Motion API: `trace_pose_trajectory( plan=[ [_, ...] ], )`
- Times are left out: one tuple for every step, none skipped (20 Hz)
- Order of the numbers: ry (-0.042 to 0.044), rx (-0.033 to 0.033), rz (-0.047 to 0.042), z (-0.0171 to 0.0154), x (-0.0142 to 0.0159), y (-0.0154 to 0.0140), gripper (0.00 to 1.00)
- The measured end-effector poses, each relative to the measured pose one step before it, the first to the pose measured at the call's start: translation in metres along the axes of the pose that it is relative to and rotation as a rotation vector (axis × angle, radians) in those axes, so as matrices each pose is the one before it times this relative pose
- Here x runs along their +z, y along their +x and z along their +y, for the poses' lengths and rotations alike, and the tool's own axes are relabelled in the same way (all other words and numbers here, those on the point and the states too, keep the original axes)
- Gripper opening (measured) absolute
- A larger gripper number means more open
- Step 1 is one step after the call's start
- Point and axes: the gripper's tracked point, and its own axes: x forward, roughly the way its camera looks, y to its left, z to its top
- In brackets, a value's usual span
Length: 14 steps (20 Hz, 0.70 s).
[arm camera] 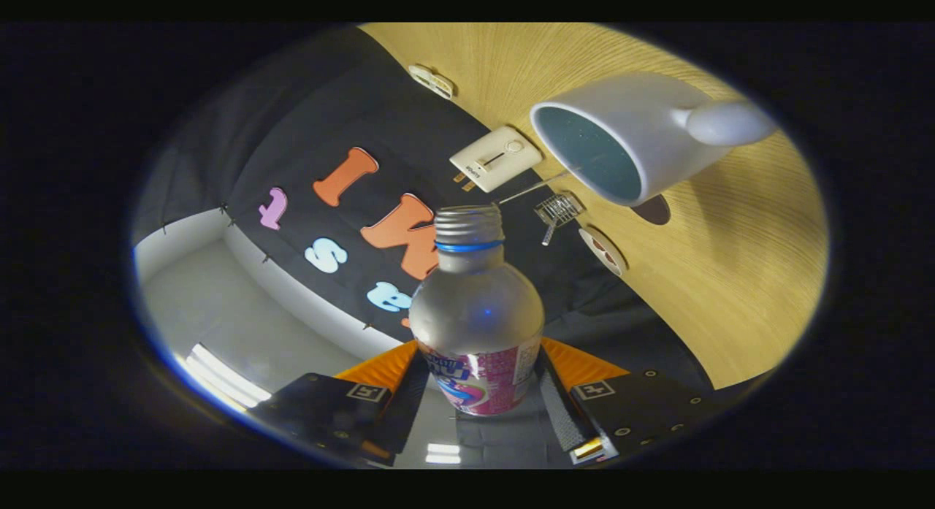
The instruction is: Take the bottle from table, then pour the juice into the cup, finally place the bottle on the coaster
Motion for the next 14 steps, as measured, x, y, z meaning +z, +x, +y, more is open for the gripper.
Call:
trace_pose_trajectory(
  plan=[
    [-0.01911,-0.01274,-0.00495,-0.00526,0.00256,-0.00037,0.77],
    [-0.01729,-0.00415,-0.00703,-0.00218,0.00013,0.00280,0.77],
    [-0.00543,-0.00916,-0.00752,-0.00362,0.00329,-0.00014,0.77],
    [-0.00210,-0.01119,-0.00584,-0.00440,0.00297,-0.00006,0.77],
    [-0.00832,-0.01065,-0.00169,-0.00369,0.00159,0.00215,0.77],
    [-0.00189,-0.01190,-0.00409,-0.00288,-0.00091,0.00267,0.77],
    [-0.00308,-0.00678,0.00021,-0.00297,0.00100,-0.00043,0.77],
    [-0.00578,-0.00817,0.00219,-0.00453,-0.00083,-0.00346,0.77],
    [-0.00594,-0.00329,0.00062,-0.00183,-0.00061,0.00058,0.77],
    [-0.01110,-0.00974,-0.00069,0.00007,0.00007,0.00003,0.77],
    [-0.01957,-0.01424,-0.00154,-0.00367,0.00049,0.00079,0.77],
    [-0.02676,-0.02158,-0.00317,-0.00600,0.00009,0.00052,0.77],
    [-0.03544,-0.02379,-0.00372,-0.00649,0.00128,0.00058,0.77],
    [-0.04192,-0.02404,-0.00468,-0.00601,0.00087,0.00058,0.77]
  ],
)
